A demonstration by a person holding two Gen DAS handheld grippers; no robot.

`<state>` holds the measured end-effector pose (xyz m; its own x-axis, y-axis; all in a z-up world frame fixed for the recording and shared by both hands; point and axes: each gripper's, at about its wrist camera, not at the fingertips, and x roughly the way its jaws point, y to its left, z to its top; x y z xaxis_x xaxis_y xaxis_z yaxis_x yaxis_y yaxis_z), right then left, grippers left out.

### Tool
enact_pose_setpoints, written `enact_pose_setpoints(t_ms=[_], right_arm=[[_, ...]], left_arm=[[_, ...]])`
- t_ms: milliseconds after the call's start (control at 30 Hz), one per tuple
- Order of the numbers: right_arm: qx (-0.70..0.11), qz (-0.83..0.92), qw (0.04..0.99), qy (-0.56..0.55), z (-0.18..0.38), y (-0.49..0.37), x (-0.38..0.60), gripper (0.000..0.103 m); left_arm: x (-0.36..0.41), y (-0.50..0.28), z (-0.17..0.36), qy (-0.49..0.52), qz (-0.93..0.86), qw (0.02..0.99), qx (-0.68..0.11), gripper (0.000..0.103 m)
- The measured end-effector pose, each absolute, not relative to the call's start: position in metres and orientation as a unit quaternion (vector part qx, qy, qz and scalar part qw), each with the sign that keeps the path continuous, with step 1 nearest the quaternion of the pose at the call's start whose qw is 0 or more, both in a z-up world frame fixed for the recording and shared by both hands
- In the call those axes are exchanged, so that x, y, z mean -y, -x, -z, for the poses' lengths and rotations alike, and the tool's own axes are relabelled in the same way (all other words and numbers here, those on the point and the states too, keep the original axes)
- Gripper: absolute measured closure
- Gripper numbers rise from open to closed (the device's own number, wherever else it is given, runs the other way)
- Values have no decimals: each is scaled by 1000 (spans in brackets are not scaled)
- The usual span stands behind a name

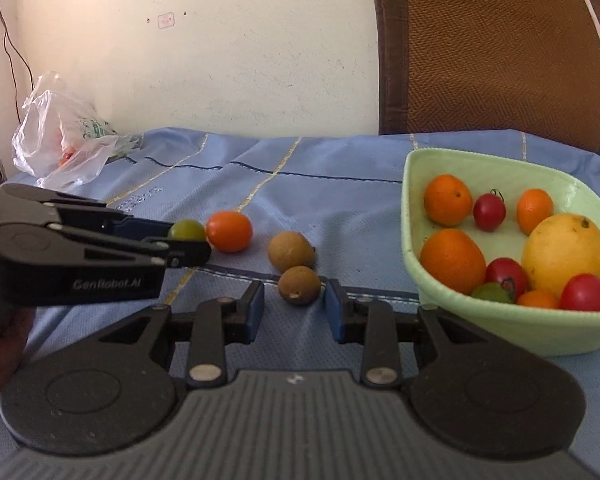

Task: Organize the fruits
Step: 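Grasp a green tomato with the left gripper while the right gripper grasps a kiwi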

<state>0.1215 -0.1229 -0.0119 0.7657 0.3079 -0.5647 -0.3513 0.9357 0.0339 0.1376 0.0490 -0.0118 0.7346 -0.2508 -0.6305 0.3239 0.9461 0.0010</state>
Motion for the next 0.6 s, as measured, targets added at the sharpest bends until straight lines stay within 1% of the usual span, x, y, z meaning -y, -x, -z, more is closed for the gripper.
enact_pose_setpoints(t_ms=[67, 100, 233, 433, 600], right_arm=[[-293, -176, 939, 43, 12, -121, 121, 71], [-291, -175, 939, 45, 12, -120, 121, 78], [-285, -185, 940, 40, 10, -108, 127, 78], [-268, -201, 942, 26, 10, -64, 150, 78], [-230, -174, 957, 11, 3, -39, 178, 78]], left_arm=[[-48, -130, 11, -54, 160, 929, -329, 75], [-48, -126, 10, -52, 163, 929, -329, 75], [-48, -108, 8, -27, 178, 925, -334, 75], [-36, -86, 7, 5, 206, 916, -343, 75], [-13, -85, -10, 16, 238, 912, -334, 75]])
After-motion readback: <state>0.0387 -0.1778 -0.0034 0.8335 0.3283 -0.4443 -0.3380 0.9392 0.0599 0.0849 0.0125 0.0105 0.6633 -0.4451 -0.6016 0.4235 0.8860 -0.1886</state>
